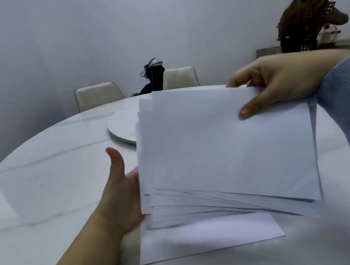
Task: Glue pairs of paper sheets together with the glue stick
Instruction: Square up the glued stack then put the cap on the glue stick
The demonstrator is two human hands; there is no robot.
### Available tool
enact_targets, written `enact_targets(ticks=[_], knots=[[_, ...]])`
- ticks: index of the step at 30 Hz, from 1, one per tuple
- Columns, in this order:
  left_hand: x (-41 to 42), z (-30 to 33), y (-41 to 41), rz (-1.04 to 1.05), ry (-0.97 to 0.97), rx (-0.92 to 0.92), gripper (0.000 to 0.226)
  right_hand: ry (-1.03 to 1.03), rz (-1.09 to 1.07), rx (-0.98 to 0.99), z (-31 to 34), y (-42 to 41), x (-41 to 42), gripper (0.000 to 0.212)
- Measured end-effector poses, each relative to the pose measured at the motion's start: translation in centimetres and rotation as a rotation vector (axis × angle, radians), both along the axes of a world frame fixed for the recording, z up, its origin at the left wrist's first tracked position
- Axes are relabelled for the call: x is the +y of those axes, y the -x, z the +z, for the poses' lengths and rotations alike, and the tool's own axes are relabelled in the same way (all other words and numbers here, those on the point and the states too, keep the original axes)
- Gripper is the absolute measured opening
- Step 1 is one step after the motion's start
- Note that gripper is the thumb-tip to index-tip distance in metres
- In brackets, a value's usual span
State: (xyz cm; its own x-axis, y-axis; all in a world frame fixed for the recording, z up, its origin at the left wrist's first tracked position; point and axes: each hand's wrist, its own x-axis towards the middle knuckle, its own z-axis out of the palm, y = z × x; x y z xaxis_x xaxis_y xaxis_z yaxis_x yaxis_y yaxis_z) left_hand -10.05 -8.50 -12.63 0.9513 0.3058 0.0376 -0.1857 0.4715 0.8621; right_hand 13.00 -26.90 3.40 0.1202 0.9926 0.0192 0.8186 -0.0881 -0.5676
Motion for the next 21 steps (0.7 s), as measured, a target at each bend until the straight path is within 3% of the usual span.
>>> enact_targets(ticks=[3, 6, 8, 11, 15, 19, 21], knots=[[-0.4, 0.2, 0.0, 0.263, -0.253, -0.089, 0.111, -0.017, -0.062, -0.067, -0.7, -0.2, 0.0, 0.039], [-0.7, -0.4, 0.0, 0.588, -0.653, -0.155, 0.116, -0.036, -0.093, -0.14, -1.2, 0.1, 0.5, 0.037], [-0.8, -0.7, 0.1, 0.697, -0.921, -0.167, 0.105, -0.06, -0.114, -0.2, -1.6, 0.6, 0.9, 0.042], [-1.2, -0.7, 0.1, 0.787, -1.198, -0.111, 0.067, -0.168, -0.121, -0.217, -2.9, 1.0, 1.2, 0.055], [-1.7, -1.0, 0.2, 0.767, -0.958, -0.017, 0.042, -0.424, -0.178, -0.085, -5.6, 0.3, 0.1, 0.057], [-1.5, -1.0, 0.3, 0.749, -0.792, -0.024, 0.041, -0.744, -0.068, 0.619, -10.5, -0.9, -2.5, 0.072], [-1.7, -1.1, 0.2, 0.741, -0.755, -0.031, 0.038, -0.796, -0.087, 0.709, -13.7, -0.8, -3.0, 0.084]])
